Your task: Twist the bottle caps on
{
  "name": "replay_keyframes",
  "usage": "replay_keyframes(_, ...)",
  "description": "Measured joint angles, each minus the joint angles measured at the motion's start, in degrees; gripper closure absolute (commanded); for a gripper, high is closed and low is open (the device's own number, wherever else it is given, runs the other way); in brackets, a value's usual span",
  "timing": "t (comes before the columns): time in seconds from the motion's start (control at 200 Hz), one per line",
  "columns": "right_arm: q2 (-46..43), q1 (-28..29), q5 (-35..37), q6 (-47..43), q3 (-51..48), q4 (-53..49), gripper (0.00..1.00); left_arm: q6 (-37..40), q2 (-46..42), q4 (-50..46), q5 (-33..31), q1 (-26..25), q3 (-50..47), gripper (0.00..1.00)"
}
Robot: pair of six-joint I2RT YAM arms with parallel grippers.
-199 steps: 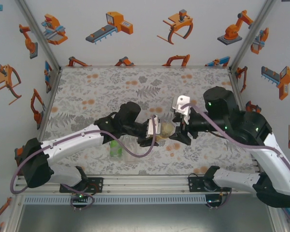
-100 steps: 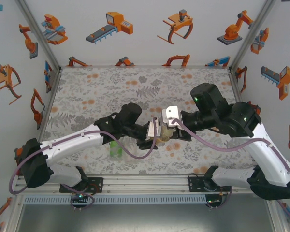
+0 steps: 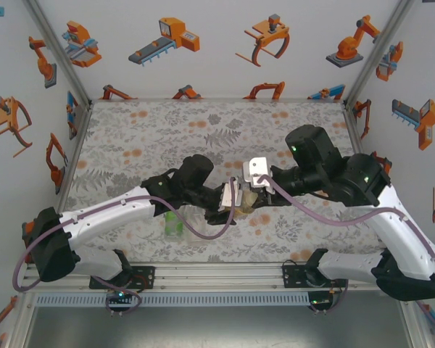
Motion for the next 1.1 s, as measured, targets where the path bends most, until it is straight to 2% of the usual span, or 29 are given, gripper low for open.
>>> replay_keyframes(0.145, -2.5, 0.0, 2.6, 12.6, -4.8, 5.5, 1.0, -0.7, -0.6, 1.0, -2.0, -0.1, -1.5, 1.0)
replay_keyframes(0.35, -5.8, 0.0, 12.1, 44.4, -13.2, 14.5, 1.0, -1.9, -0.7, 1.0, -5.7, 0.3, -3.1, 1.0)
replay_keyframes(0.506, -4.5, 0.7, 23.3, 74.1, -11.5, 11.0, 1.0, -3.5, -0.5, 2.4, -8.5, 0.4, -3.4, 1.0)
replay_keyframes(0.601, -3.6, 0.7, 26.9, 86.7, -10.4, 8.6, 1.0, -4.0, -0.5, 3.2, -9.8, 0.5, -3.5, 1.0)
replay_keyframes(0.666, -3.4, 0.7, 28.0, 92.2, -10.3, 7.4, 1.0, -4.0, -0.5, 3.4, -10.2, 0.5, -3.7, 1.0)
replay_keyframes(0.736, -2.9, 0.8, 28.7, 95.6, -9.9, 6.4, 0.99, -3.9, -0.5, 3.6, -10.4, 0.5, -3.9, 1.0)
replay_keyframes(0.856, -1.7, 1.0, 29.5, 95.9, -8.2, 5.2, 0.72, -3.9, -0.5, 4.3, -10.8, 0.5, -4.1, 1.0)
replay_keyframes(0.961, -1.1, 1.1, 29.4, 89.5, -6.1, 5.5, 0.5, -3.9, -0.6, 6.5, -11.0, 0.6, -4.1, 1.0)
replay_keyframes(1.021, -1.2, 1.0, 29.2, 83.6, -5.1, 6.9, 0.44, -3.7, -0.7, 7.0, -10.1, 0.5, -4.1, 1.0)
replay_keyframes(1.102, -2.0, 0.7, 27.2, 74.3, -4.2, 9.4, 0.43, -3.3, -0.8, 7.5, -9.3, 0.5, -4.0, 1.0)
